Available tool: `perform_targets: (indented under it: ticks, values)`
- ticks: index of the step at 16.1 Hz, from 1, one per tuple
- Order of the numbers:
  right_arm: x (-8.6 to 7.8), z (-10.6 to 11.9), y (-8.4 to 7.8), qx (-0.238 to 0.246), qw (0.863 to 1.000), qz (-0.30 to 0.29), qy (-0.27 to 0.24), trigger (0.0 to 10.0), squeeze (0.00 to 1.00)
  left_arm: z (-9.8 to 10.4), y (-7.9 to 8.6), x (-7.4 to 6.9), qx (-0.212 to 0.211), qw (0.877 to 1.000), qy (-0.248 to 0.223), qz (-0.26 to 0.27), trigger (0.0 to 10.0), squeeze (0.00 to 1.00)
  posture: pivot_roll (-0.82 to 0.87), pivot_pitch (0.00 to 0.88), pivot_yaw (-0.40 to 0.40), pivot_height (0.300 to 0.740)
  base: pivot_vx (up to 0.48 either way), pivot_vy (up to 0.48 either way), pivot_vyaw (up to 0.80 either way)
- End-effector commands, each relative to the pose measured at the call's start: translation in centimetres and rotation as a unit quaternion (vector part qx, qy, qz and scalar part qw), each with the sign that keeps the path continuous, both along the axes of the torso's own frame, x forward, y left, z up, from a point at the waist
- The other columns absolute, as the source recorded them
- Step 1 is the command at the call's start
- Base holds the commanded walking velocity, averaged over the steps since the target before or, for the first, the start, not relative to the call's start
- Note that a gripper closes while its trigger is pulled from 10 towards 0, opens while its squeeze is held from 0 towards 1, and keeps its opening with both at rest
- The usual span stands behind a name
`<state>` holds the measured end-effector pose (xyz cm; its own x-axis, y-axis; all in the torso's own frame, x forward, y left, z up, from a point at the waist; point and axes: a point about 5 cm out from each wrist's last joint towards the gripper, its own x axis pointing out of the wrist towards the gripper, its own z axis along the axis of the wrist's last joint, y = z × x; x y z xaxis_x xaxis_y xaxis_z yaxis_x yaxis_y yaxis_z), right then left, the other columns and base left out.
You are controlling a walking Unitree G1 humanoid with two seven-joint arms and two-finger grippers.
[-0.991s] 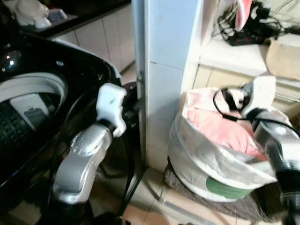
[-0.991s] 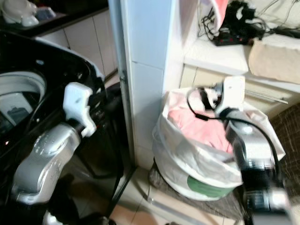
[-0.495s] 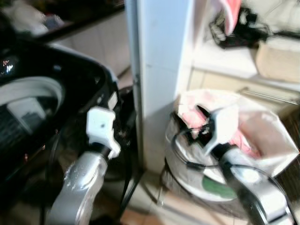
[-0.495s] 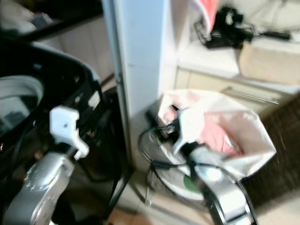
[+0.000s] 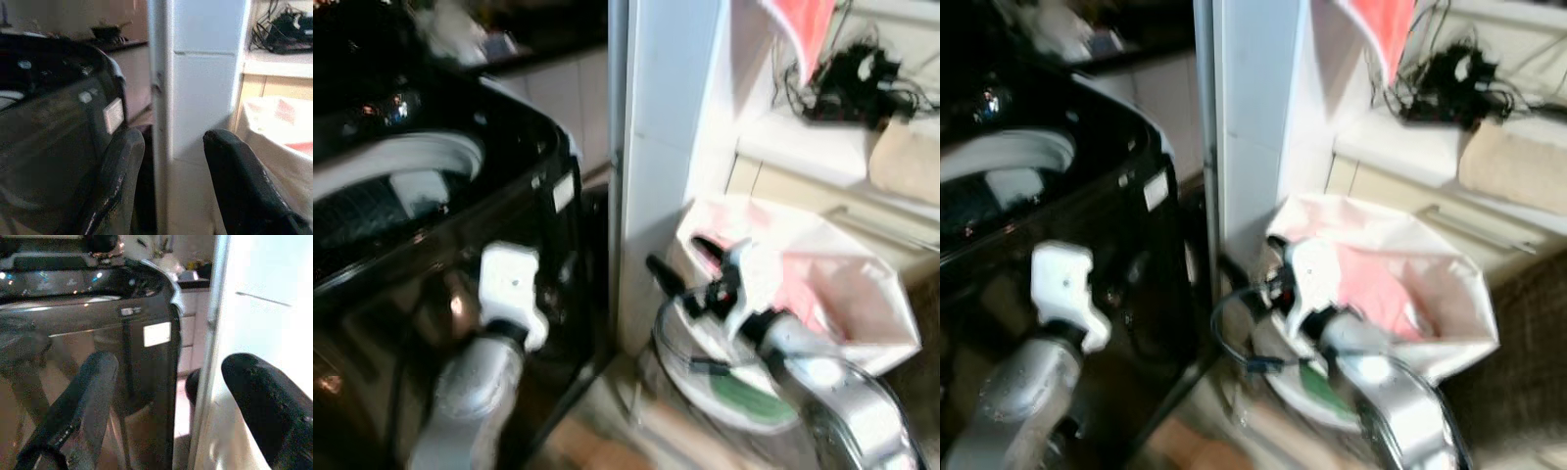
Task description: Clothes washing
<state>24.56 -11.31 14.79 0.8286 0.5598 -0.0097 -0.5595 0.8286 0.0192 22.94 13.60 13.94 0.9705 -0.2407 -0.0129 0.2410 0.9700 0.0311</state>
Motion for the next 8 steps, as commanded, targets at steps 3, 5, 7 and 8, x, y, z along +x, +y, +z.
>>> perform_targets:
  ticks: [3,5,7,8]
  values:
    - [0.53,-0.07,-0.63,-0.023,1.0,-0.007,-0.002,10.0,0.0,0.52,-0.28,0.63,0.019,1.0,-0.019,-0.007,10.0,0.0,0.0,0.006,0.033,0.74,0.0,0.0,0.0]
    - [0.01,-0.47,-0.15,-0.031,0.999,0.024,0.006,10.0,0.0,0.3,-0.4,0.38,0.008,1.0,-0.011,-0.004,10.0,0.0,0.0,0.01,0.035,0.74,0.0,-0.24,0.4]
    - [-0.18,-0.73,0.08,-0.039,0.999,0.035,0.009,10.0,0.0,0.22,-0.53,0.14,0.011,1.0,-0.012,-0.005,10.0,0.0,0.0,0.01,0.032,0.74,0.0,-0.48,0.8]
    - [-0.19,-0.74,0.19,-0.039,0.998,0.039,0.008,10.0,0.0,0.19,-0.55,0.06,0.01,1.0,-0.012,-0.004,10.0,0.0,0.0,0.01,0.032,0.74,0.0,-0.48,0.8]
